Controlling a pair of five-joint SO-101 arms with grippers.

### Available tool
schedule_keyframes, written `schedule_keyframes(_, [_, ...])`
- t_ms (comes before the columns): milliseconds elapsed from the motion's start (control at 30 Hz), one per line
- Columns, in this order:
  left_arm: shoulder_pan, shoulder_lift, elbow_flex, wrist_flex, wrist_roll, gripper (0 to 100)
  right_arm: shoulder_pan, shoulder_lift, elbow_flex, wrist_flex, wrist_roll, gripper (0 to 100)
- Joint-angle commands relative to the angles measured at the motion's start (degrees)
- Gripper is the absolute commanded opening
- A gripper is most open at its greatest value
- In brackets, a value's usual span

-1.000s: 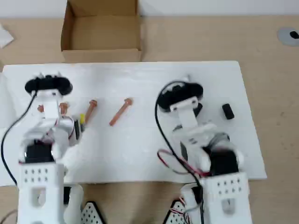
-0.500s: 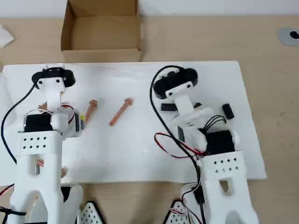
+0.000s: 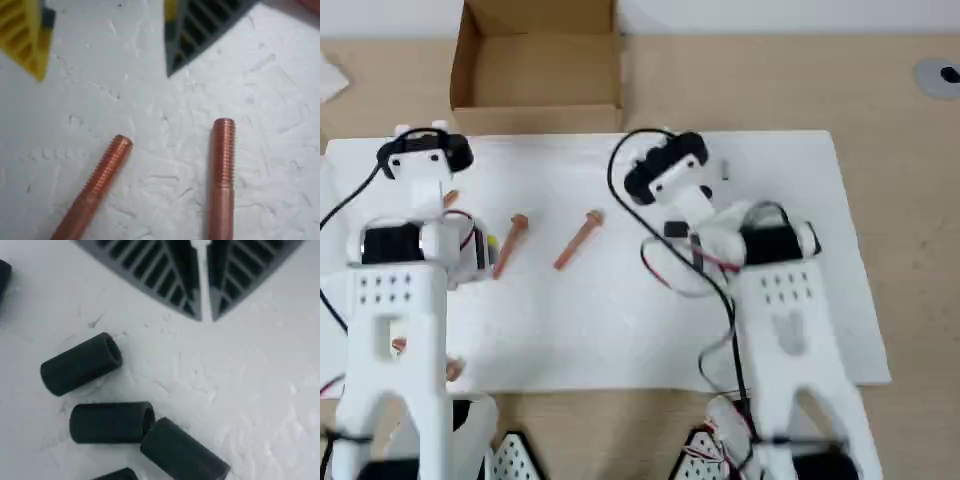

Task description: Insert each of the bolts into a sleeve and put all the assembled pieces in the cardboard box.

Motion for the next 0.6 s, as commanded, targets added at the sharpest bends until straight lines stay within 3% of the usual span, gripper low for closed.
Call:
schedule_keyframes(0, [-3.25,10.95,-10.99,2.29,0.53,18,1.89,8.57,-11.91,4.48,0.70,3.3])
schedule_keyframes(200, [-4.13,32.84,-35.34,11.60,-3.43,18,4.09,20.70,-24.48,9.49,0.88,3.3])
schedule_keyframes(300, [-4.57,39.78,-43.60,14.68,0.09,17,4.88,22.99,-27.38,10.90,2.11,3.3])
schedule_keyframes(433, [-4.22,42.86,-45.01,14.86,1.76,17,6.02,24.75,-27.65,11.87,2.99,3.3])
schedule_keyframes(567, [-4.22,43.30,-43.87,15.12,-3.52,18,8.40,26.15,-27.65,12.66,4.13,3.3])
